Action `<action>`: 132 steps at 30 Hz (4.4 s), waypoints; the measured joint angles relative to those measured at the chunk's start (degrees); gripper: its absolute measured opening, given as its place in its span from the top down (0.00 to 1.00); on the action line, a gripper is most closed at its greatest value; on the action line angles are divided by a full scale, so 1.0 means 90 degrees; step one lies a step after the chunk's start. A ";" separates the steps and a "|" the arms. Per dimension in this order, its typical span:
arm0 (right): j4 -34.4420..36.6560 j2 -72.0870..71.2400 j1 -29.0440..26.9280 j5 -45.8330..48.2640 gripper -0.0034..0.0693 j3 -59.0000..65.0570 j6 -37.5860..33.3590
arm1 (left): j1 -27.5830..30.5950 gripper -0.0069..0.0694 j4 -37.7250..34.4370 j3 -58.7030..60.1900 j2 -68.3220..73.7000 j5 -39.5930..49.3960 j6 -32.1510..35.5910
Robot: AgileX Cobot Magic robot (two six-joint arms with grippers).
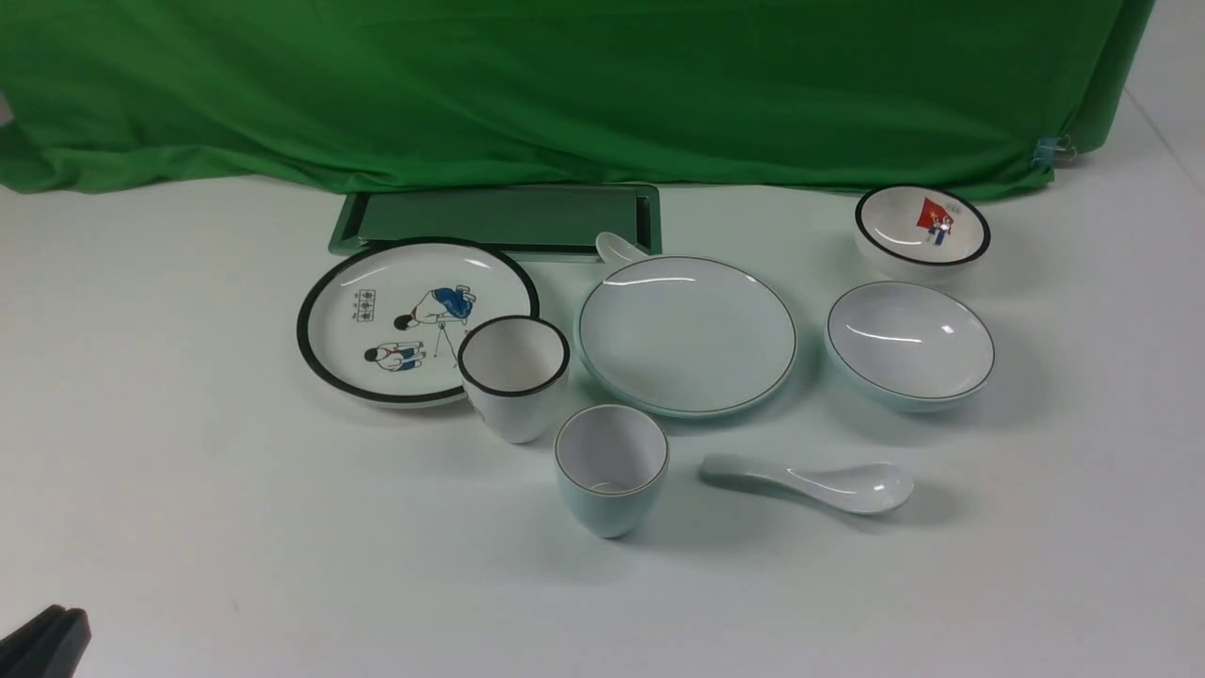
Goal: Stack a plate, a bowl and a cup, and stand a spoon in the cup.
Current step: Use the right arm to grab a blue rice bowl
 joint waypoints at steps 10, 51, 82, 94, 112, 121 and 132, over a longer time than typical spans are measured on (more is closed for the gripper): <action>0.0000 0.0000 0.0000 0.0000 0.66 0.0000 -0.0014 | 0.0000 0.95 0.0137 0.0000 0.0000 0.0000 0.0000; 0.0117 0.0700 0.0000 -0.5471 0.63 -0.0553 0.2307 | 0.0000 0.95 0.0486 -0.3088 0.1886 -0.3456 -0.1973; 0.1807 1.1157 0.0825 0.3002 0.36 -0.8489 -0.2292 | -0.2603 0.95 0.0807 -0.7355 0.9139 0.3180 -0.1634; 0.1638 1.3332 0.0825 0.2904 0.50 -1.0219 -0.1748 | -0.2603 0.95 0.0119 -0.7437 0.9246 0.3272 -0.1604; 0.1470 1.3199 0.0896 0.2977 0.38 -1.0293 -0.1729 | -0.2603 0.95 -0.0641 -0.7437 0.9252 0.3117 -0.1277; 0.1458 1.3370 0.1205 0.2854 0.76 -1.0293 -0.1678 | -0.2603 0.95 -0.0910 -0.7437 0.9251 0.2973 -0.1109; 0.1993 1.2834 0.1207 0.3592 0.85 -1.0875 -0.2225 | -0.2603 0.93 -0.0976 -0.6953 0.9271 0.2739 -0.1104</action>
